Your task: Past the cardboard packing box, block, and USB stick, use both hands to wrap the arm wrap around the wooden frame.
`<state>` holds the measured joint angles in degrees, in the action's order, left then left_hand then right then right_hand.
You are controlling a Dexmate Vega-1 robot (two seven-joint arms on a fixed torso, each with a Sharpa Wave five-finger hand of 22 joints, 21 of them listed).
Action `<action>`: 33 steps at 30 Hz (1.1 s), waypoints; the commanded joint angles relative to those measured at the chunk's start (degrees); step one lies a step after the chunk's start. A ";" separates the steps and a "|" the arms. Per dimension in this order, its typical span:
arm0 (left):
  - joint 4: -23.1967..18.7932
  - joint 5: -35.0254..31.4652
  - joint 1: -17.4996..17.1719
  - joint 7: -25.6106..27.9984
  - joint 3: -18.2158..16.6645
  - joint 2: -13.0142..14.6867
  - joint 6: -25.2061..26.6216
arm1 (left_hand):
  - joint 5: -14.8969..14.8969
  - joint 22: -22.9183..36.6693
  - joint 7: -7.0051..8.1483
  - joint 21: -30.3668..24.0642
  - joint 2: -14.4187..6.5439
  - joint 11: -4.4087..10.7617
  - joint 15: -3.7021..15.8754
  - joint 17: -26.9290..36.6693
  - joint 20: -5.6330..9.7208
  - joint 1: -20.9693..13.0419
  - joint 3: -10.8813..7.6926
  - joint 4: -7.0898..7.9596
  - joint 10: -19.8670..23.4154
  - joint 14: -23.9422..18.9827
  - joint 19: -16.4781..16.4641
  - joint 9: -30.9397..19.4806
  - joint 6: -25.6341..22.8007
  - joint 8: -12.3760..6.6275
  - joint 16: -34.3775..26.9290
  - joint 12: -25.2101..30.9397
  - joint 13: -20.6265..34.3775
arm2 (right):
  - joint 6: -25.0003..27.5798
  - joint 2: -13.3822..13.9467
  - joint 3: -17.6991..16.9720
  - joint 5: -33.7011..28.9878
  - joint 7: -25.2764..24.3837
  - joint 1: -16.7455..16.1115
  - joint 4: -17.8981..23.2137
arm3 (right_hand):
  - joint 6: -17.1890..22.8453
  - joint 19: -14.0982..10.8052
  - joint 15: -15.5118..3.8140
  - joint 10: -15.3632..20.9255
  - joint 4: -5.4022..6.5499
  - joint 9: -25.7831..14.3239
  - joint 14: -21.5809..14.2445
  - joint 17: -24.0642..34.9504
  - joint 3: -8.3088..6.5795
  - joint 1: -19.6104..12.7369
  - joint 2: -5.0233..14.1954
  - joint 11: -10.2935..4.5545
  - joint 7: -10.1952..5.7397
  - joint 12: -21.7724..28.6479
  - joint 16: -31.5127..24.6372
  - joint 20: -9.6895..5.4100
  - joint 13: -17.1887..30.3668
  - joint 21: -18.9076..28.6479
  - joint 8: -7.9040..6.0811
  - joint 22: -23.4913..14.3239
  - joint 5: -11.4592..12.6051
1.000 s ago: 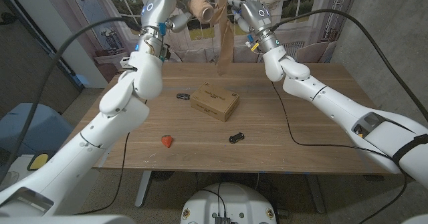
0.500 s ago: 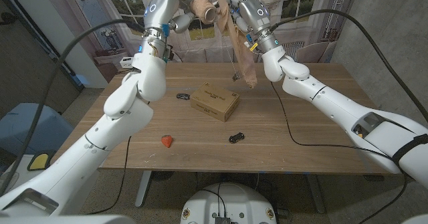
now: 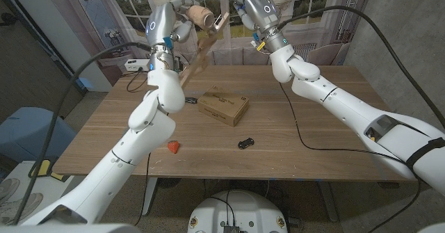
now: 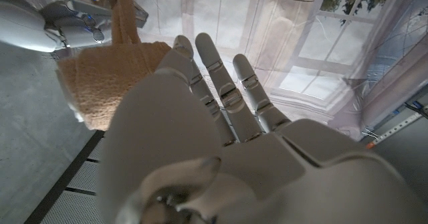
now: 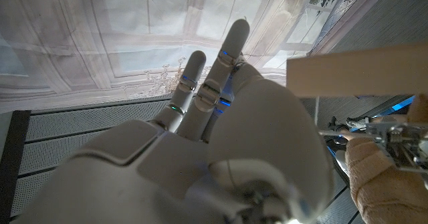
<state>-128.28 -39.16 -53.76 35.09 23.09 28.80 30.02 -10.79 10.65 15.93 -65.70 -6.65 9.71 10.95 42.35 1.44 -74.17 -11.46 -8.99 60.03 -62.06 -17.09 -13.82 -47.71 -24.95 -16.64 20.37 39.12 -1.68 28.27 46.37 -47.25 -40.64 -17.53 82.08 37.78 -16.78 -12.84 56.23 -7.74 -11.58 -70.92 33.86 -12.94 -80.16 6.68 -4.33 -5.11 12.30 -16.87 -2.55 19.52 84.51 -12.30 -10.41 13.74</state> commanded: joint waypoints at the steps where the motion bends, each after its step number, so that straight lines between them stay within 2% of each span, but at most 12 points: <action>1: 1.46 -2.17 -0.75 9.42 0.95 -2.78 1.50 | 0.19 0.17 -12.20 -0.40 0.11 1.42 2.71 0.24 0.03 -0.12 -0.56 0.27 2.72 -0.87 -0.49 -0.10 -12.69 0.33 -0.12 0.12 0.16 | 0.67 -0.87 0.76 -0.92 1.26 0.84 0.38 | 0.21 0.27 -0.72 5.92 0.00 -0.20 -0.56 0.26 0.17 -0.66 0.32 -6.07 -0.14 0.17 0.10 -8.88 0.17 0.05 0.06 -0.18 0.28; 6: 0.73 -1.53 -0.49 8.93 0.14 -2.90 2.43 | 0.19 0.15 -12.12 -0.49 0.26 1.43 2.72 0.29 0.11 -0.03 -0.64 0.22 2.77 -1.02 -0.53 -0.06 -12.81 0.44 -0.12 -0.02 0.07 | 1.38 -1.44 1.18 -1.47 1.82 1.24 0.42 | 0.26 0.26 -0.71 6.01 0.02 -0.20 -0.59 0.28 0.19 -0.66 0.35 -6.09 -0.15 0.21 0.09 -8.88 0.18 0.07 0.05 -0.18 0.28; 10: 0.76 -2.85 0.15 8.67 0.46 -3.13 5.12 | 0.17 0.14 -12.14 -0.58 0.33 1.44 2.69 0.30 -0.03 0.11 -0.77 0.22 2.84 -1.04 -0.49 -0.02 -12.87 0.60 -0.03 -0.20 -0.10 | 1.96 -1.68 1.34 -1.72 2.22 1.33 0.76 | 0.31 0.24 -0.72 5.96 0.02 -0.20 -0.61 0.30 0.21 -0.68 0.37 -6.08 -0.13 0.18 0.10 -8.89 0.16 0.10 0.04 -0.20 0.28; 15: 0.79 -3.12 1.01 6.13 0.25 -1.96 7.62 | 0.17 0.12 -12.06 -0.66 0.35 1.49 2.66 0.31 -0.06 0.25 -0.92 0.24 2.90 -1.08 -0.45 0.02 -12.93 0.76 0.05 -0.29 -0.09 | 2.54 -2.14 1.57 -1.79 2.51 1.38 0.72 | 0.37 0.21 -0.73 6.01 -0.01 -0.21 -0.59 0.31 0.26 -0.72 0.35 -5.98 -0.17 0.19 0.14 -8.89 0.15 0.12 0.04 -0.20 0.27; 20: 2.03 -1.95 1.88 4.53 -0.54 -1.42 9.40 | 0.20 0.11 -12.17 -0.74 0.42 1.48 2.69 0.34 0.05 0.36 -1.05 0.23 2.67 -1.04 -0.41 0.05 -12.89 0.95 0.15 -0.50 -0.09 | 2.74 -2.61 2.00 -1.82 2.64 1.53 0.29 | 0.38 0.20 -0.72 6.03 -0.02 -0.21 -0.63 0.34 0.26 -0.79 0.40 -6.05 -0.12 0.18 0.14 -8.90 0.12 0.12 0.06 -0.20 0.28; 25: 4.00 -3.55 3.49 4.01 0.43 -1.03 13.67 | 0.24 0.11 -12.05 -0.78 0.45 1.49 2.72 0.39 0.05 0.41 -1.15 0.21 2.70 -0.99 -0.31 0.07 -12.91 1.07 0.22 -0.51 0.01 | 2.89 -3.20 2.27 -1.53 2.53 1.62 -0.18 | 0.43 0.18 -0.71 6.05 -0.03 -0.21 -0.64 0.35 0.30 -0.81 0.39 -6.05 -0.08 0.16 0.16 -8.91 0.09 0.16 0.06 -0.21 0.27; 33: 6.80 -2.71 4.56 6.39 -0.03 -0.33 14.11 | 0.27 0.10 -12.08 -0.87 0.49 1.48 2.71 0.49 -0.05 0.42 -1.40 0.14 2.63 -0.95 -0.15 0.09 -12.96 1.29 0.32 -0.64 0.13 | 4.00 -4.07 2.79 -1.70 2.25 1.82 -0.76 | 0.53 0.19 -0.69 6.22 -0.02 -0.21 -0.63 0.34 0.34 -0.83 0.42 -5.96 -0.10 0.20 0.22 -8.88 0.04 0.15 0.05 -0.20 0.26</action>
<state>-124.50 -42.31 -50.92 40.37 23.31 27.53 41.49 -10.43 10.67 3.80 -66.34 -6.04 9.29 11.15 42.61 1.44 -73.59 -12.32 -8.92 60.44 -62.45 -17.08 -13.55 -60.29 -23.89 -16.64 19.79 38.83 1.14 25.33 48.50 -48.85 -38.19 -16.00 82.08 37.77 -16.78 -12.84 56.23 -7.59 -11.58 -70.92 34.13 -12.79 -80.16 6.68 -4.33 -5.11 12.12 -16.87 -2.55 19.38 84.52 -12.30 -10.55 13.64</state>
